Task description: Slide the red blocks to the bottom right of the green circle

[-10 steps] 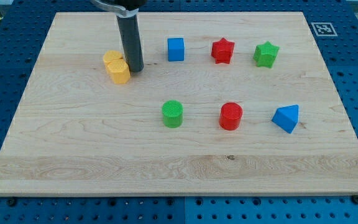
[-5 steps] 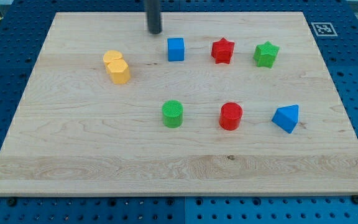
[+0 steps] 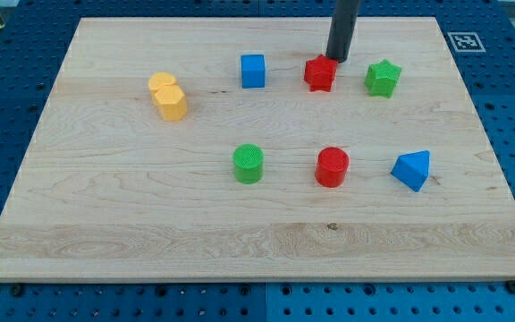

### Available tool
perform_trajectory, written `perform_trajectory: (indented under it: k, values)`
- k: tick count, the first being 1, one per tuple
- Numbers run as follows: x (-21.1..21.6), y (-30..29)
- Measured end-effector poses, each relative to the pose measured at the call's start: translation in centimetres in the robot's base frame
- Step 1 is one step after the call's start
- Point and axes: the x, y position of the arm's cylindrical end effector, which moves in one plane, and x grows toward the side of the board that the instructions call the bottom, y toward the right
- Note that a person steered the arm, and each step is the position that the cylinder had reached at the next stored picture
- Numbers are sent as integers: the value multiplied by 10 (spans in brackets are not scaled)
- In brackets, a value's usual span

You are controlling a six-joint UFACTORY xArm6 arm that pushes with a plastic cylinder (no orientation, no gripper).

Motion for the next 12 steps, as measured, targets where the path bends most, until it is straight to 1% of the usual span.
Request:
perform_trajectory:
  k: [1,3,5,7,8,11,12]
  values:
    - [4,-2]
    - [34,-2]
    - [22,-2]
    - [28,-30]
    - [44,-33]
    - [126,-33]
    - [138,-37]
